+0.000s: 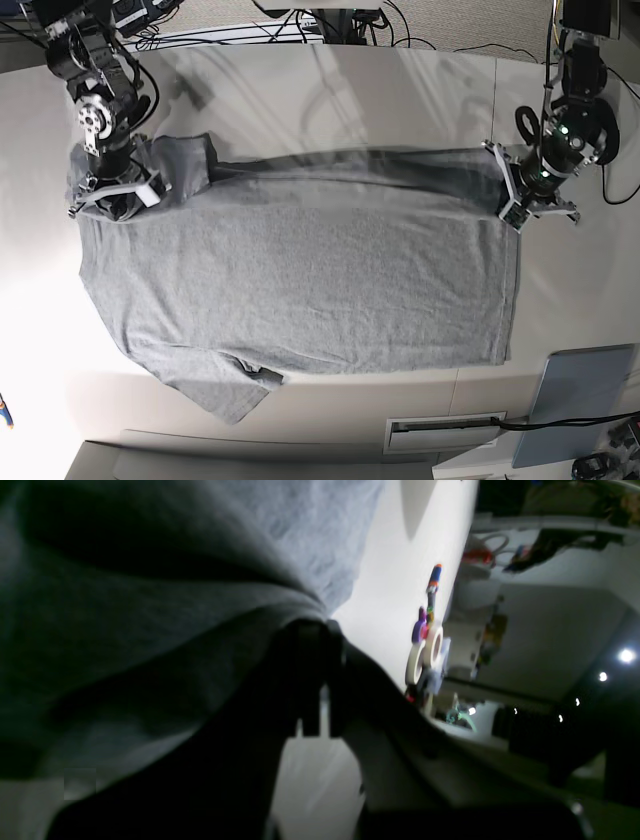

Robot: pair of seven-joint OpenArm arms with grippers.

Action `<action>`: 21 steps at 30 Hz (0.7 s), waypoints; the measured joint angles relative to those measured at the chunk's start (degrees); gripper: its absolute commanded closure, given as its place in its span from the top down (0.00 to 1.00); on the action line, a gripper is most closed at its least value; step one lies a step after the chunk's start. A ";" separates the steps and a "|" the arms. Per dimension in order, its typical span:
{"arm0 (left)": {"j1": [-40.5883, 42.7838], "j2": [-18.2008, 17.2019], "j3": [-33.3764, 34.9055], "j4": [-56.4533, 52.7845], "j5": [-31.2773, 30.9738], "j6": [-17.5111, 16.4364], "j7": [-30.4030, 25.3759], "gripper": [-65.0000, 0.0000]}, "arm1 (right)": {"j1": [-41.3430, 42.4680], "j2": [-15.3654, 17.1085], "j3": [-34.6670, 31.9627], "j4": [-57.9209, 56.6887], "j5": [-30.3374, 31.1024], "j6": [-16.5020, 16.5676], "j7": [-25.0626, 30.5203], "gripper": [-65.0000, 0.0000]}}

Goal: Fold the T-shirt properly
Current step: 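Lift the shoulders and fold them over the shirt body toward the hem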

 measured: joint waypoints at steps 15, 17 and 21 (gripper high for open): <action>-3.04 0.02 0.02 -1.09 -0.20 -0.11 -2.80 0.00 | 2.32 -1.60 0.00 -1.62 0.00 -0.42 -1.33 0.00; -4.83 0.02 0.02 -1.46 -0.31 -0.28 -2.80 0.00 | 2.38 -1.57 0.00 -1.64 -0.02 -0.44 -1.36 0.00; -7.26 0.00 0.02 -3.10 -0.52 -0.04 -2.84 0.00 | 2.43 -1.57 0.00 -1.64 0.00 -0.44 -1.33 0.00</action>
